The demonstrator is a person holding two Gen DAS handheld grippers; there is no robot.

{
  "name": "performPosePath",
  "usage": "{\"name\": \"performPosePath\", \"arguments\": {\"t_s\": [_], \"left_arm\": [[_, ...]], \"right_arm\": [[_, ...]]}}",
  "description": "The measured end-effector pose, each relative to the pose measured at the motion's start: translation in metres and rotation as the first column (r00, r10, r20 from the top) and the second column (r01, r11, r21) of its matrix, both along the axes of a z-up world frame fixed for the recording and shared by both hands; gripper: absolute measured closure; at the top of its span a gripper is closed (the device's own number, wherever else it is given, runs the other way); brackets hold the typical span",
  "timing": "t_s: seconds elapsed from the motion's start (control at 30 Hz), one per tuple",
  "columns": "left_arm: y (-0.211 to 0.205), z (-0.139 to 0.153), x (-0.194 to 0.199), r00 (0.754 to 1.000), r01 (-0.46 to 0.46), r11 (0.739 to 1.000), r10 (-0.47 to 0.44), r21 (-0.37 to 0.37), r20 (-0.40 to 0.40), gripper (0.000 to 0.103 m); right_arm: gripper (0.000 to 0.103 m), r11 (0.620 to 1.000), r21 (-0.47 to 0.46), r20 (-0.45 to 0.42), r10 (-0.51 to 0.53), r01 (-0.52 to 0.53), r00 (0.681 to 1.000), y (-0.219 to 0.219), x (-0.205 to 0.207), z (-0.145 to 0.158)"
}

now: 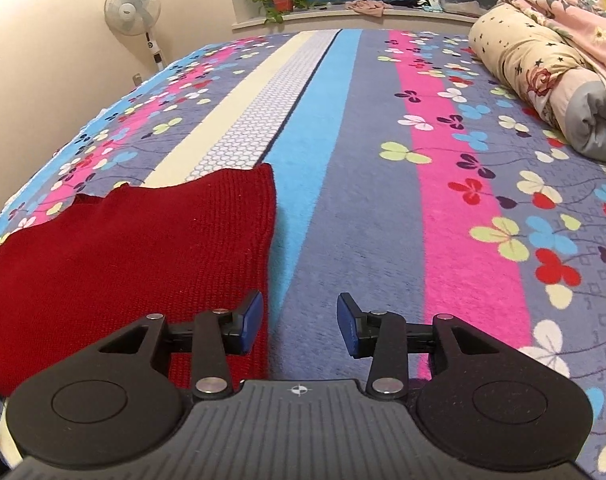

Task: Fold small clothes
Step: 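Release the folded sweater with both grippers and withdraw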

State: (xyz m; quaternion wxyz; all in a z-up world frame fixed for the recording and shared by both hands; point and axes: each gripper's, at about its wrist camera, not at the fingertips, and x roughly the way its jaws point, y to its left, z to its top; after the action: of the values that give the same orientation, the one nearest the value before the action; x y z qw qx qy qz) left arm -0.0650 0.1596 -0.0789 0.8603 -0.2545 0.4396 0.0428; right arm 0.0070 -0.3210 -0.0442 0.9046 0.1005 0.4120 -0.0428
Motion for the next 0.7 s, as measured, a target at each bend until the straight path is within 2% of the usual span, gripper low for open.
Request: {"name": "performPosePath", "arguments": {"t_s": [0.23, 0.43, 0.7], "left_arm": [[0.006, -0.011, 0.015, 0.999, -0.054, 0.995, 0.054, -0.089, -0.003, 0.029], [0.012, -0.023, 0.03, 0.992, -0.126, 0.984, 0.123, -0.127, -0.03, 0.027], [0.007, -0.024, 0.044, 0.985, -0.174, 0.98, 0.172, -0.101, -0.029, 0.023]], "right_arm": [[0.06, 1.0, -0.005, 0.003, -0.006, 0.006, 1.0, -0.006, -0.004, 0.001], [0.06, 1.0, -0.015, -0.01, -0.024, 0.024, 1.0, -0.014, -0.01, -0.002], [0.06, 0.999, -0.032, 0.0, -0.035, 0.035, 0.999, -0.025, -0.021, 0.003]]}}
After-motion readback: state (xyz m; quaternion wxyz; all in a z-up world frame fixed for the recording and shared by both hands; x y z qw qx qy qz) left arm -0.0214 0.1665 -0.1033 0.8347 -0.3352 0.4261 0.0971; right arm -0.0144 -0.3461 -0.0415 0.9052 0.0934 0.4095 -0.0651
